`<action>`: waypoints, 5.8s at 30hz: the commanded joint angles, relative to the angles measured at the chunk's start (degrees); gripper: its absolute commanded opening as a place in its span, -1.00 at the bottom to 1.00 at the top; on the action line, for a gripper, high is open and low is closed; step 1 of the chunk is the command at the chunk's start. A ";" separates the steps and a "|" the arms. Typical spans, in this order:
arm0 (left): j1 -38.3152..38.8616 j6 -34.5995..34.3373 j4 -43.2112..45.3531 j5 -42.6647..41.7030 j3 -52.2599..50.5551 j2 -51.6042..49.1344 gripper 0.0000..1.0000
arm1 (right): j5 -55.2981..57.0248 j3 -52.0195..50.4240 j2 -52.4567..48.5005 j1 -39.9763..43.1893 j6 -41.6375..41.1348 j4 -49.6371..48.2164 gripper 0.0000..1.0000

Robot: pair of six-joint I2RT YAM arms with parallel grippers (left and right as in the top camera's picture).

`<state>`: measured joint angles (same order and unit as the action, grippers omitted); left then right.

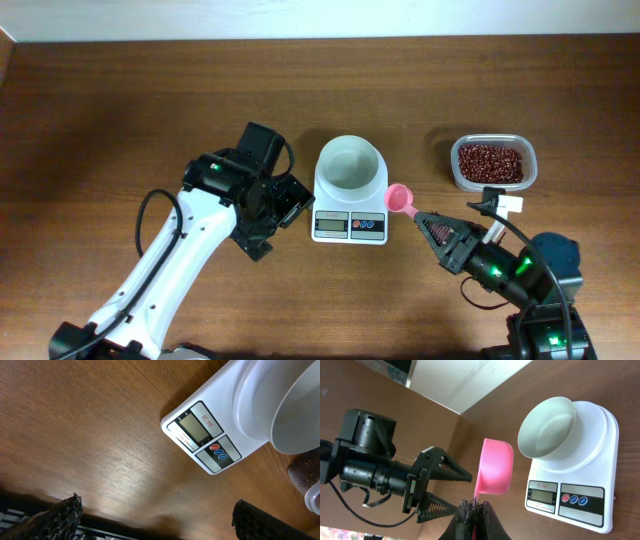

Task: Scoop and weigh 50g on scale
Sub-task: 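Pull the scoop back with the right gripper toward the bean tub, then move the left gripper over the scale and press the tare button, then lower the scoop with the right gripper into the red beans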

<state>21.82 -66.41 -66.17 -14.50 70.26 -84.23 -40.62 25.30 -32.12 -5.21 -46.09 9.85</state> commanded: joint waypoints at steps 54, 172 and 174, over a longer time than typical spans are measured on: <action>30.42 34.45 26.32 17.55 -0.07 -7.10 -1.00 | 2.14 0.52 0.26 5.73 5.64 1.99 -0.92; 24.87 50.03 28.15 21.31 0.39 -24.83 -0.08 | 24.85 0.55 -3.52 5.70 13.14 1.99 -0.92; 24.87 50.03 27.69 21.31 0.50 -24.83 0.57 | 25.14 0.98 -3.69 5.73 13.22 2.60 -0.92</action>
<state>46.78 -16.71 -38.02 7.40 70.06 -108.33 -16.49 25.30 -35.59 0.08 -34.81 11.99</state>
